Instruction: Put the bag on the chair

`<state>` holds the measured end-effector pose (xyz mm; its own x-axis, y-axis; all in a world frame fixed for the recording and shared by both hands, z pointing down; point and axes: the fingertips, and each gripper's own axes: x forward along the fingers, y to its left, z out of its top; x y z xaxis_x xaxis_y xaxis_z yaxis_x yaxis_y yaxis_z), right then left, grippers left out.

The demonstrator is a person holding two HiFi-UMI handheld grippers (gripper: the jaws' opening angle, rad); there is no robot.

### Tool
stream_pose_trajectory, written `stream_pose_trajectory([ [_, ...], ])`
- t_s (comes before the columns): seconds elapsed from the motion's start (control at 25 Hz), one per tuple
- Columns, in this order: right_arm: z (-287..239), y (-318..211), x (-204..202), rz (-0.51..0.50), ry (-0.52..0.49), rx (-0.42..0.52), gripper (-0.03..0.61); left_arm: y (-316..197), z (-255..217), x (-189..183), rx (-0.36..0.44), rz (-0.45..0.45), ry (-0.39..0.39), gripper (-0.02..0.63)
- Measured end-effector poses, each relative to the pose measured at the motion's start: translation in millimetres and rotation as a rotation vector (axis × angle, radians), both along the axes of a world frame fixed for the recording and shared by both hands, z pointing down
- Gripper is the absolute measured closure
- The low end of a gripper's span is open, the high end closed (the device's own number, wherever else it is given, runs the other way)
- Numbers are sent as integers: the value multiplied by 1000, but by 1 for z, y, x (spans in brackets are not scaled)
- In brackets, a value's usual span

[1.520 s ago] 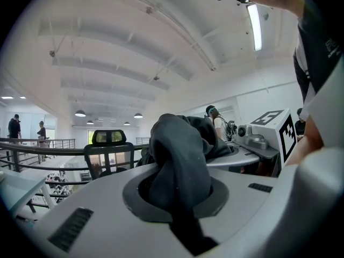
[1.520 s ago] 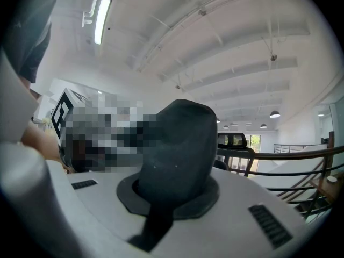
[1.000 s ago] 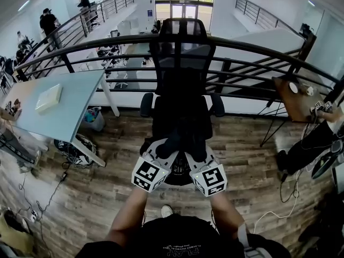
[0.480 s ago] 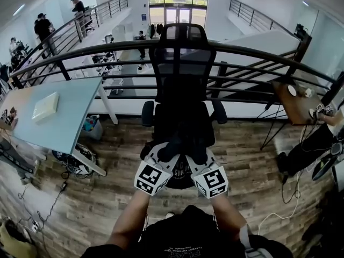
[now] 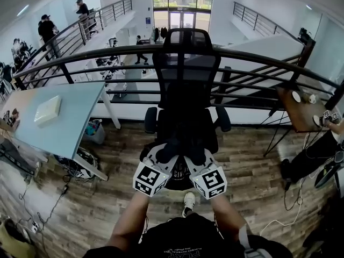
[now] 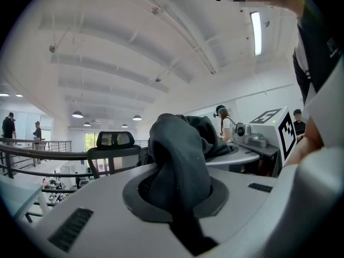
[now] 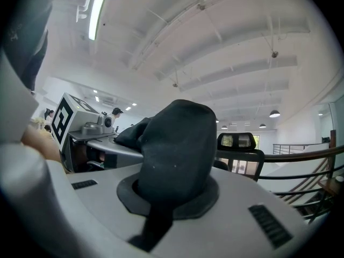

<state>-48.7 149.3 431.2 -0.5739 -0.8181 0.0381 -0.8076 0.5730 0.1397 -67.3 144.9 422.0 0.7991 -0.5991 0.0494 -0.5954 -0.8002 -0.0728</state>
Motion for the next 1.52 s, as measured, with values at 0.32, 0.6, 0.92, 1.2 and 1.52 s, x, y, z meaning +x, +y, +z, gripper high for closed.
stream_pose_trajectory([
  [0.32,-6,-41,21,-21,-11,-8,537,-41,-7,21,10,-15,-21,558],
  [0.6,-8,-84,33,-43,8,-12,537,-84,-9,34,-7,-25,-5,558],
  [0.92,-5,-145,51,-50,8,-8,537,-144,-5,51,1,-34,-8,558],
  [1.2,-1,-184,68,-62,14,-9,537,-184,-2,69,-6,-36,-7,558],
  [1.52,2,-214,84,-87,8,-31,537,-213,1,85,-41,-52,12,558],
])
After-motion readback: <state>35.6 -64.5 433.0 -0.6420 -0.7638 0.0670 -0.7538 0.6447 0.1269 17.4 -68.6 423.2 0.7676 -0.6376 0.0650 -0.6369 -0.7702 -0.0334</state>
